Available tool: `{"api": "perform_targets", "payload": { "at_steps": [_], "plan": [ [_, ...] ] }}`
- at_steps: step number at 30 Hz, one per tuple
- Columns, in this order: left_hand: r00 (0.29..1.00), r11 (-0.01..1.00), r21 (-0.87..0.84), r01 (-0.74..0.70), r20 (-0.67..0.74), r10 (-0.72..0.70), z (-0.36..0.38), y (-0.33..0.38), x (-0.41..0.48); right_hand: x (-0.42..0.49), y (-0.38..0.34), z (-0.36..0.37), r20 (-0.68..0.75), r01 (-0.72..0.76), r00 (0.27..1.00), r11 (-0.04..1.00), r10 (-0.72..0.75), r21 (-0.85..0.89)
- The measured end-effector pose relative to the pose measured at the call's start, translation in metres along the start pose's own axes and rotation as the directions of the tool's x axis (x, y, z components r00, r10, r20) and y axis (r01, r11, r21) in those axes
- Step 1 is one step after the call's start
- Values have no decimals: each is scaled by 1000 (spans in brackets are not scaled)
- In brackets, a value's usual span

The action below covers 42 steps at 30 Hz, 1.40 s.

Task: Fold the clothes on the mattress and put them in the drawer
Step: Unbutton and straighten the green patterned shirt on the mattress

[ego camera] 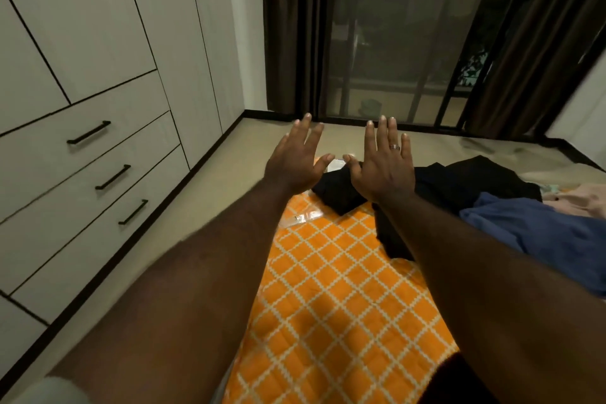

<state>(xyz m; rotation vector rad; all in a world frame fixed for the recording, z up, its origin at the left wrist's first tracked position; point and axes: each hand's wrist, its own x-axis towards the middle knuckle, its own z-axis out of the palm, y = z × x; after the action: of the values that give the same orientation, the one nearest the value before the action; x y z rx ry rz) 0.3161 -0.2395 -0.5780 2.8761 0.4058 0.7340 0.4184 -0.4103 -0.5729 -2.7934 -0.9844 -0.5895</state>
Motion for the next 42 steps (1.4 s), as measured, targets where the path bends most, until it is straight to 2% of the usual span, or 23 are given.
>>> {"api": "perform_targets", "payload": {
  "at_steps": [5, 8, 11, 15, 17, 28, 36, 39, 42],
  "plan": [
    [999, 999, -18, 41, -17, -42, -12, 26, -35, -34, 16, -8, -37, 79, 996, 997, -80, -10],
    [989, 992, 38, 121, -91, -118, -11, 52, -73, -80, 39, -10, -60, 177, 982, 984, -178, -22],
    [980, 982, 111, 153, -146, -136, -13, 84, -114, -134, 79, -5, -42, 236, 970, 970, -238, -56],
    [984, 979, 143, 145, -126, -127, -20, 131, -141, -171, 127, -21, -51, 214, 975, 974, -218, -71],
    [988, 980, 160, 116, -120, -97, -29, 148, -140, -173, 141, -37, -104, 213, 970, 974, -220, -75],
    [971, 995, 87, 43, -236, -22, -63, 212, -103, -165, 147, -103, -221, 197, 953, 978, -207, -66],
    [983, 1000, 3, 29, -181, -28, -47, 250, -88, -170, 155, -106, -227, 183, 953, 978, -202, -105],
    [985, 1000, 12, -21, -171, 23, -39, 273, -77, -169, 173, -102, -219, 155, 959, 981, -177, -114],
    [989, 999, 31, -9, -147, 14, -23, 265, -73, -158, 189, -93, -206, 121, 968, 985, -144, -122]
  ]
}}
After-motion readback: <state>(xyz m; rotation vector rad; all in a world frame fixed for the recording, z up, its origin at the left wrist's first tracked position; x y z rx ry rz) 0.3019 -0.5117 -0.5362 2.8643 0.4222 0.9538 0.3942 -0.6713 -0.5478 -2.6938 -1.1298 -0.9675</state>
